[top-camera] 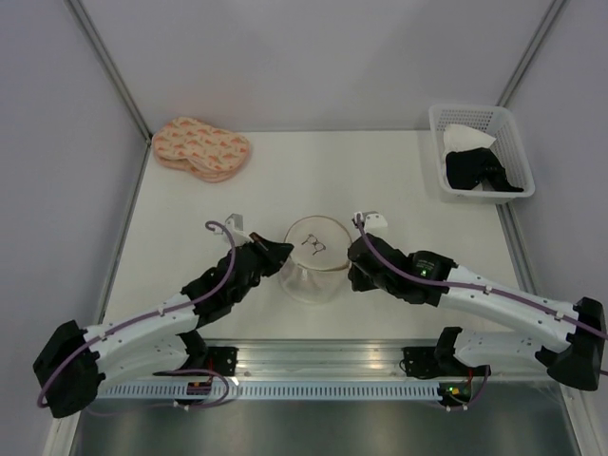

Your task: Unzip the laundry bag and remove the bra

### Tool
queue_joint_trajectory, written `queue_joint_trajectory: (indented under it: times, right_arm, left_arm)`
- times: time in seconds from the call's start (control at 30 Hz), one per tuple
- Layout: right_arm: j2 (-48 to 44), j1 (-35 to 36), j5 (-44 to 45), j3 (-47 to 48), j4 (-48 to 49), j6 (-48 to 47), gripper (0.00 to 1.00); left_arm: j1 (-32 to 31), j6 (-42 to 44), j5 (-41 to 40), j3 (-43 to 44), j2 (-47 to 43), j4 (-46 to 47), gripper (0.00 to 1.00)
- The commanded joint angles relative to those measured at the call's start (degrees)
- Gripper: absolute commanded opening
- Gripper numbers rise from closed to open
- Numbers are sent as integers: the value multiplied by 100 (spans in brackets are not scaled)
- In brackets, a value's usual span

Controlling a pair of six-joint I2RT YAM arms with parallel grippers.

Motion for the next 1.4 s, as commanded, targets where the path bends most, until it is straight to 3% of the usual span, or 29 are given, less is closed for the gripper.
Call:
queue_joint_trajectory:
  times: [0.0,0.23,0.37,0.4,0.43,0.5,0.53,0.63,0.73,0.97,1.13,1.37]
  right_arm:
    - [-482,-35,-119,262,-280,-346,0]
    - [-677,-35,-366,166,-123,-505,0]
    - [-422,-35,-436,-97,167,-435,1]
    - [-265,-44,-428,-150,220,-400,0]
    - [-185,-35,-393,-255,343,-356,1]
    - [8,-44,-392,-352,501,-259,0]
    - [70,-35,-375,-405,624,-233,0]
    - [316,-44,-383,-406,809,-215,0]
    - [501,-52,-392,-336,906,-232,0]
    - [554,-53,-401,-160,1073,-417,1]
    - [431,-44,-366,-63,1021,-505,0]
    - [106,-53,-392,-98,924,-523,0]
  left_arm:
    - [567,805,931,598,1039,1177,2]
    - [938,1236,2091,2153,3054,2240,2]
    - [1026,1105,2775,2577,3601,2251,4]
    - [1026,1061,2839,2577,3637,2216,10]
    - [1026,921,2918,2508,3628,2138,26]
    - [1026,763,2928,2210,3497,2023,47]
    - [1026,614,2910,2078,3401,1953,65]
    - [1017,428,2604,1585,2865,1488,85]
    - [1008,340,2331,1269,2136,776,93]
    - [938,155,2452,837,1448,668,95]
    - [859,217,3268,863,2114,1696,94]
    - [648,603,3674,1241,2687,1970,89]
